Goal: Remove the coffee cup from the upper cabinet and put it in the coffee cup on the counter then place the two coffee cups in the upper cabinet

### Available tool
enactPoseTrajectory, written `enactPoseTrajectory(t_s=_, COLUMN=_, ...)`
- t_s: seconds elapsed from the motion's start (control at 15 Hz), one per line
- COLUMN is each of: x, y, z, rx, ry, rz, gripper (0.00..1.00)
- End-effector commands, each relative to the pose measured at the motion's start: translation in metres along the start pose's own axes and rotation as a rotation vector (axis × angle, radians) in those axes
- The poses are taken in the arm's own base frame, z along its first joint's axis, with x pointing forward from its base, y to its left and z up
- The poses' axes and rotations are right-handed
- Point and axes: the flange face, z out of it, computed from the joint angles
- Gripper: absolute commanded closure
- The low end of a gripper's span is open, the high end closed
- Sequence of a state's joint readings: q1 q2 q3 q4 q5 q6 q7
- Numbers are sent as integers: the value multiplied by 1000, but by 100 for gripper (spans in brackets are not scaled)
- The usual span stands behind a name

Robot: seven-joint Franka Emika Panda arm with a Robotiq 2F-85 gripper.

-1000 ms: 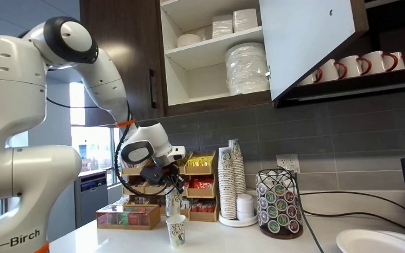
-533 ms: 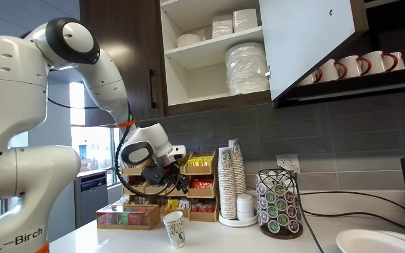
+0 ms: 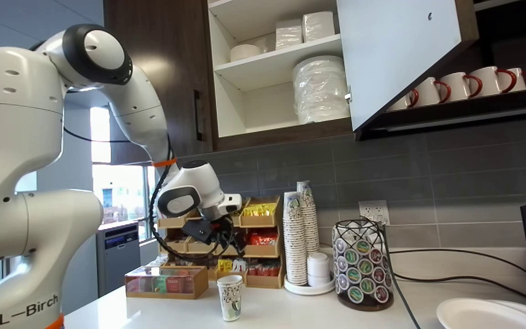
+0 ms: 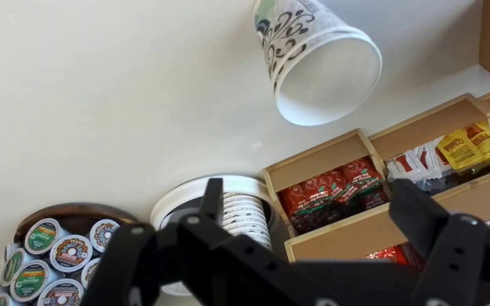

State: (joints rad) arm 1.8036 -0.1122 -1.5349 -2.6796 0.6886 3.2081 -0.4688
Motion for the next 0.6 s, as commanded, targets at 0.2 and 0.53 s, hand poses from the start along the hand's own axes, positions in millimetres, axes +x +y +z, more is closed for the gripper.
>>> enactPoseTrajectory(t_s=0.2, x=-1, y=0, z=1, rx=0, ry=-3, rz=-3, gripper=0)
enactPoseTrajectory(t_s=0.53, x=24, y=16, z=-1, rx=-33, ry=-94, rz=30, gripper=0)
